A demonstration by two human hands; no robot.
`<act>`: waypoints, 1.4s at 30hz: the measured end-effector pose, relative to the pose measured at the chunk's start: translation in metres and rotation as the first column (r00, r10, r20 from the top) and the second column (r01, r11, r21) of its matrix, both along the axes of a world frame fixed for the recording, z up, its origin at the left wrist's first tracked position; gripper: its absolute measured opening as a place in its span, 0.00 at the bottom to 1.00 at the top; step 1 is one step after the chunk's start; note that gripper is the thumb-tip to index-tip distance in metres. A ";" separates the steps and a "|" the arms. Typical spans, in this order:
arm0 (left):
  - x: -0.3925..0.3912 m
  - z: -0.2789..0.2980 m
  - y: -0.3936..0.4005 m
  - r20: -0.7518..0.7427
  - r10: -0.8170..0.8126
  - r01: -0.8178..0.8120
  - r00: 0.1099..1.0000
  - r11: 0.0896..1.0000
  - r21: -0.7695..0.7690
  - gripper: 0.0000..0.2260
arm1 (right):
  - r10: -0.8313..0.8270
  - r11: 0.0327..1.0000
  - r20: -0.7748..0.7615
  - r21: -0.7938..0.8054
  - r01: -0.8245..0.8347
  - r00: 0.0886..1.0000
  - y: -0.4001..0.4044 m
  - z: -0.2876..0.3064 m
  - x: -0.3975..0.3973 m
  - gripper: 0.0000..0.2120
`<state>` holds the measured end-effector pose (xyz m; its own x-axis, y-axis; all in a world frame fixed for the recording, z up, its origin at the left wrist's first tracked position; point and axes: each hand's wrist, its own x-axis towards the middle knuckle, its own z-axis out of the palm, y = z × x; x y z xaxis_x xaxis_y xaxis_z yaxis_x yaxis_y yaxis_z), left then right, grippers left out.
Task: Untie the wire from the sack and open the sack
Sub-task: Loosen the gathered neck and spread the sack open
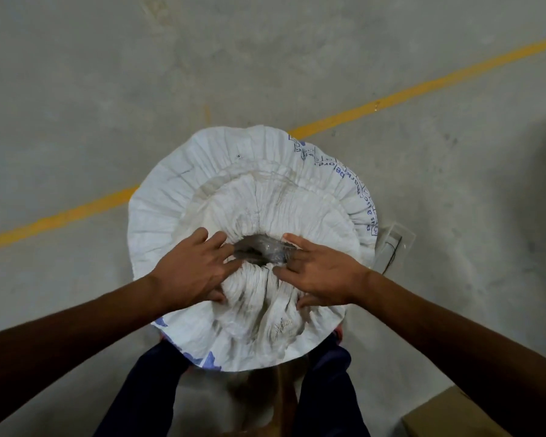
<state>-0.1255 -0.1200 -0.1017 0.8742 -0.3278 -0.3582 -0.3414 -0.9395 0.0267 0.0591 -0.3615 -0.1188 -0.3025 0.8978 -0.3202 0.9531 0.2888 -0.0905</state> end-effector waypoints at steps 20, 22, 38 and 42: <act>-0.007 0.017 0.000 -0.109 -0.125 0.083 0.986 0.940 -0.330 0.23 | -0.172 0.967 -0.255 -0.227 0.114 0.952 -0.015 0.039 -0.014 0.25; -0.003 0.018 0.001 -0.227 -0.078 0.007 0.971 0.954 -0.298 0.29 | -0.213 0.958 -0.266 -0.243 0.149 0.940 -0.014 0.047 -0.011 0.27; -0.006 0.058 0.011 -0.496 -0.121 0.060 0.860 0.989 -0.137 0.40 | -0.141 0.825 -0.073 -0.560 0.076 0.987 -0.020 0.057 -0.011 0.47; -0.006 0.052 0.005 -0.366 -0.016 -0.057 0.931 0.981 -0.186 0.42 | -0.206 0.707 -0.036 -0.697 0.123 0.978 -0.019 0.065 -0.015 0.51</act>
<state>-0.1312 -0.1151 -0.0501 0.7027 -0.4048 -0.5851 -0.2547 -0.9110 0.3244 0.0445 -0.3801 -0.0535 -0.2397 0.4797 -0.8441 0.9523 -0.0531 -0.3006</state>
